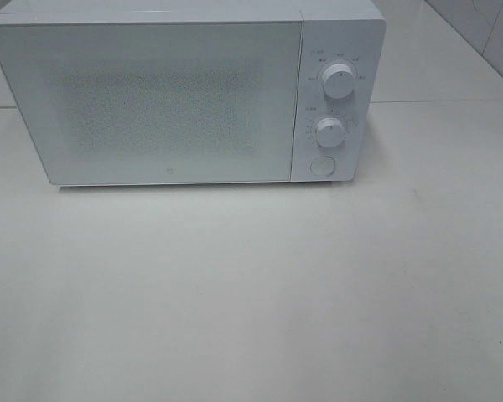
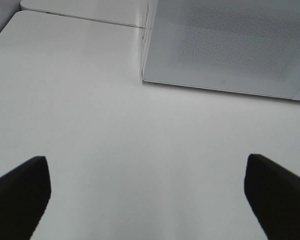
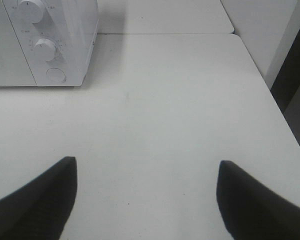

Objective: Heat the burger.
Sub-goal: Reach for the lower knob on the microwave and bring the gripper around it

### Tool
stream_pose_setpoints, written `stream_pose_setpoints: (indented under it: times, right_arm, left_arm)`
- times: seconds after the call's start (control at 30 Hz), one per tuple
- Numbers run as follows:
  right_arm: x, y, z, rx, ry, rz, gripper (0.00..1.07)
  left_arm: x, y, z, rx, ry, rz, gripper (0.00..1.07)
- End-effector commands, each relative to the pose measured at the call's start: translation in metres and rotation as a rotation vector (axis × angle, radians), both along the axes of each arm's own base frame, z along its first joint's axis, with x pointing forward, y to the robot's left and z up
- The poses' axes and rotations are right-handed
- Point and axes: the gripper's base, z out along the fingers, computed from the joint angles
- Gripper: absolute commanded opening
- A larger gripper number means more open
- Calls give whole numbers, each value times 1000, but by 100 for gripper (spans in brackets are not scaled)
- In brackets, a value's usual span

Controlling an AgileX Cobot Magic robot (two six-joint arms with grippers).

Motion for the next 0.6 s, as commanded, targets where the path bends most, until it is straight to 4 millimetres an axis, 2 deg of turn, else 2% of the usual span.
stream_pose_setpoints:
  times: [0.03, 0.6]
  right_arm:
    - [-3, -1, 0, -5, -35, -5, 73]
    - [-3, -1, 0, -4, -35, -3, 73]
  left_arm:
    - [-3, 0, -2, 8, -19, 3, 98]
    - [-3, 0, -2, 8, -19, 3, 98]
